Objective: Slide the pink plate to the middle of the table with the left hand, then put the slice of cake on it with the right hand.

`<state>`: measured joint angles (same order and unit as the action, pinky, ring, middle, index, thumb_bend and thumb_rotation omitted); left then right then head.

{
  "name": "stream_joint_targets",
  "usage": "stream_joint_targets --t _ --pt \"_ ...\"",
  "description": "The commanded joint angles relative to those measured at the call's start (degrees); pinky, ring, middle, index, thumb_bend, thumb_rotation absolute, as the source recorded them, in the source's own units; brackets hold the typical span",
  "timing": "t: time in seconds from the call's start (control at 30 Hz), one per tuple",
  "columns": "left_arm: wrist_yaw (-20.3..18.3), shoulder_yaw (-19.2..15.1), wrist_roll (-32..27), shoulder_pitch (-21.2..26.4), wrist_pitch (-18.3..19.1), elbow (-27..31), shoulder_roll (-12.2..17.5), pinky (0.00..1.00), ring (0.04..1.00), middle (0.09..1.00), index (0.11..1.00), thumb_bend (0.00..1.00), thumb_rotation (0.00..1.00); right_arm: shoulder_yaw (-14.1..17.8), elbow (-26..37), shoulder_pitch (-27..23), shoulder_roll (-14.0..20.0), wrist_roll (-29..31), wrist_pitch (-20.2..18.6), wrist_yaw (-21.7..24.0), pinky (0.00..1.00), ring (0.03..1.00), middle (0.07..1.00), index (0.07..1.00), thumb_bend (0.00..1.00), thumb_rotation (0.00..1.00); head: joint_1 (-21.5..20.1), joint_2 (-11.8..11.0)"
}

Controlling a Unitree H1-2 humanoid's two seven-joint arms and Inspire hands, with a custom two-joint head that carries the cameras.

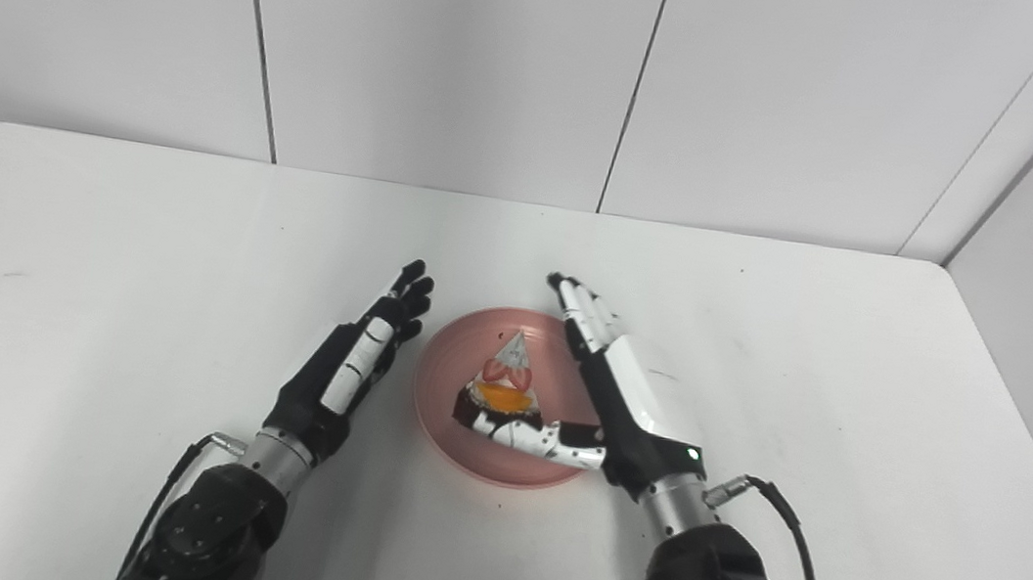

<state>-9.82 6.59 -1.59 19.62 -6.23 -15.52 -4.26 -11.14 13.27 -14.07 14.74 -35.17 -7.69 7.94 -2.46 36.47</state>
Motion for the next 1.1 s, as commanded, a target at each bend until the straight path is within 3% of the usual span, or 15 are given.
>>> stream_joint_targets --t 0.0,0.23,0.4,0.57,0.8,1.07 --pt "-0.18 -0.28 -0.88 -0.40 -0.42 1.14 0.41 1.00 1.000 1.000 1.000 0.67 1.00 2.18 2.17 -0.22 -0.65 2.92 3.35 -2.83 0.90 1.000 1.000 1.000 0.83 0.75 0.01 -0.04" --pt "-0.19 -1.46 -1.27 -0.86 -0.85 1.68 0.99 1.00 1.000 1.000 1.000 0.70 1.00 7.53 2.07 2.41 -5.57 12.44 3.81 -6.14 0.99 1.000 1.000 1.000 0.80 0.83 -1.38 0.42" --pt "0.08 -1.90 -1.49 -1.06 -2.34 1.08 0.95 1.00 1.000 1.000 1.000 0.70 1.00 10.64 0.83 3.73 -8.93 16.78 5.59 -9.81 1.00 1.000 1.000 1.000 0.64 0.88 -1.53 0.38" --pt "1.11 -2.16 -1.50 -1.61 -2.00 1.73 0.36 1.00 1.000 1.000 1.000 0.69 1.00 13.55 0.11 4.03 -10.80 29.44 5.61 -7.74 1.00 1.000 1.000 1.000 0.61 0.86 -1.28 0.17" --pt "1.39 -2.08 -2.00 -2.50 -0.02 3.49 0.17 1.00 1.000 1.000 1.000 0.69 1.00 14.49 0.73 6.35 -11.47 34.50 2.81 -7.76 1.00 1.000 1.000 1.000 0.68 0.89 -1.53 0.09" --pt "1.21 -1.26 -2.89 -4.24 1.96 6.00 -0.91 1.00 1.000 1.000 1.000 0.69 1.00 14.56 1.25 7.99 -11.50 38.25 3.67 -7.20 1.00 1.000 1.000 1.000 0.64 0.88 -1.17 0.28"
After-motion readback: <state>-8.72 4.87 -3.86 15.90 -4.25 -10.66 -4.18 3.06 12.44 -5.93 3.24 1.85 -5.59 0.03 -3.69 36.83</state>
